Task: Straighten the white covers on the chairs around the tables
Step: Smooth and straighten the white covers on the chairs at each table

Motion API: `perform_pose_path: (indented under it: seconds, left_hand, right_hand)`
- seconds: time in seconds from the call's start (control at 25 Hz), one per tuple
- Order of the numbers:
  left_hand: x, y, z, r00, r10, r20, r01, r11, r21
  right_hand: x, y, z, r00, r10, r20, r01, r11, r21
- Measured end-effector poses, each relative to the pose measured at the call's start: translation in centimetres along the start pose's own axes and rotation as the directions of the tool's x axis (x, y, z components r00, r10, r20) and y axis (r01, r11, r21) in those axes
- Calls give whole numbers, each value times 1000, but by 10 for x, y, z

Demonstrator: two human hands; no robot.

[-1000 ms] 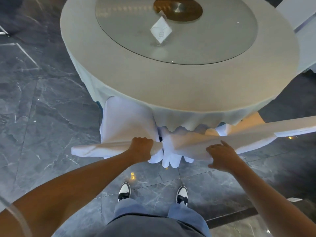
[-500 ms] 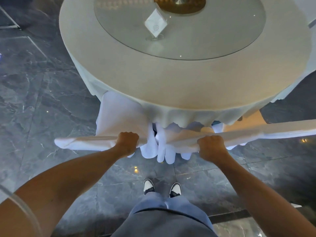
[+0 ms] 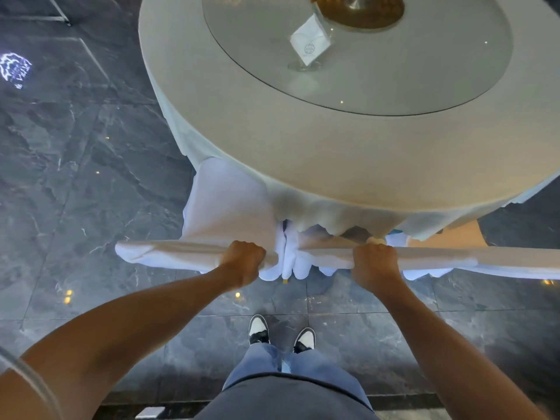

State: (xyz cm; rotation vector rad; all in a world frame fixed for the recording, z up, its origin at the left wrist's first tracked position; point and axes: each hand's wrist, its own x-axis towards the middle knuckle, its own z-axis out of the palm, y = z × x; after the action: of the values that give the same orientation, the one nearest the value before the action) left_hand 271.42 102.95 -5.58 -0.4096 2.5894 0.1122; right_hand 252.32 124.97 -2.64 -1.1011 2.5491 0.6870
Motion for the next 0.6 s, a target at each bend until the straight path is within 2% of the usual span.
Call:
perform_pose_path:
  seconds: [0.24,0.44,0.6]
  left_hand:
    - [0,2,-6,1000,-12,0,12,1000,28]
    - [3,2,-7,1000,-10,22,10,1000,23]
    - [6,2,-6,1000,-16,12,15,999,29]
  right_hand:
    - [11,-11,6,998,9,-62,-7,999,32]
    - [14,-9,16,997,-21,-78,21,1000,1]
    - [14,-4,18,997,-40,-63,44,997,56]
